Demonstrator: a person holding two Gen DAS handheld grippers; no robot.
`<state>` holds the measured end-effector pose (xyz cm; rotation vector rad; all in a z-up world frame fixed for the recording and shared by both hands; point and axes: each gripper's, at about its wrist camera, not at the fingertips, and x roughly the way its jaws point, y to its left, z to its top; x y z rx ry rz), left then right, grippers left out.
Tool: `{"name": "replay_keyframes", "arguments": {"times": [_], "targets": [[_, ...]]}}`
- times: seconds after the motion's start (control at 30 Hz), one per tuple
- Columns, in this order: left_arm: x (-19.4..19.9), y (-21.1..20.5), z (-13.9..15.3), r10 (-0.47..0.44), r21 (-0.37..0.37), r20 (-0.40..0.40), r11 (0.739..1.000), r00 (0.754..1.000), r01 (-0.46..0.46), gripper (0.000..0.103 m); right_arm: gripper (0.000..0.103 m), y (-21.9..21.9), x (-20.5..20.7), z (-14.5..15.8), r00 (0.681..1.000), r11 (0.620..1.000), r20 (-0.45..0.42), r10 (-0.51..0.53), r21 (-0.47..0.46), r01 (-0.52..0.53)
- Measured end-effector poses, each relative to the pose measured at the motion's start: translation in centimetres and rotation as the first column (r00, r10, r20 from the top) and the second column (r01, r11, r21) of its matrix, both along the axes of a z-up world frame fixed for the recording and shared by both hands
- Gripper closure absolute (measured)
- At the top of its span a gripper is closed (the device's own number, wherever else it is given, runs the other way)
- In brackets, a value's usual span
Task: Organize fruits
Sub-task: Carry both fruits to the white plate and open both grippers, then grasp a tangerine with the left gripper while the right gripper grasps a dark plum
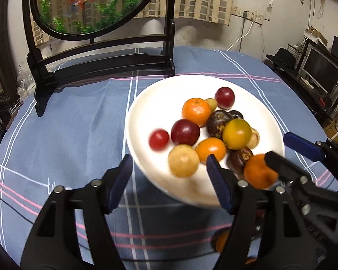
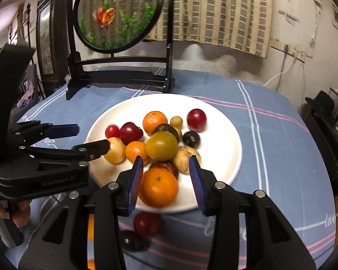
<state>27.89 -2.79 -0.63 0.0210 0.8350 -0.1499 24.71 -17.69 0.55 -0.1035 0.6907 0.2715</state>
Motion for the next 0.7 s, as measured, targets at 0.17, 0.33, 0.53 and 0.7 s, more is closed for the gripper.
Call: {"name": "replay_keyframes", "arguments": {"times": [0.17,0.33,0.53,0.7], "targets": [[-2.6,-0.2,0.6,-0.016,0.004,0.011,1.0,1.0,0.016,0.025,0.061,-2.1,-2.4,0.5,1.0,0.999,-0.01,-0.029,0.025,0.029],[-6.9,-1.4,0.4,-0.075,-0.007,-0.008,0.997,0.997,0.075,0.025,0.061,-3.7,-5.3,0.6,0.998,0.998,-0.02,-0.052,0.04,0.053],[-11.9,-3.7,-1.1,-0.127,0.007,-0.059,0.992,0.99,0.128,0.025,0.061,-4.7,-8.4,-0.1,0.997,0.996,-0.036,-0.062,0.066,0.064],[-13.6,-5.0,-2.3,-0.137,0.004,-0.095,0.99,0.986,0.138,0.024,0.061,-5.0,-10.1,-0.5,0.997,0.994,-0.033,-0.064,0.084,0.067]]}}
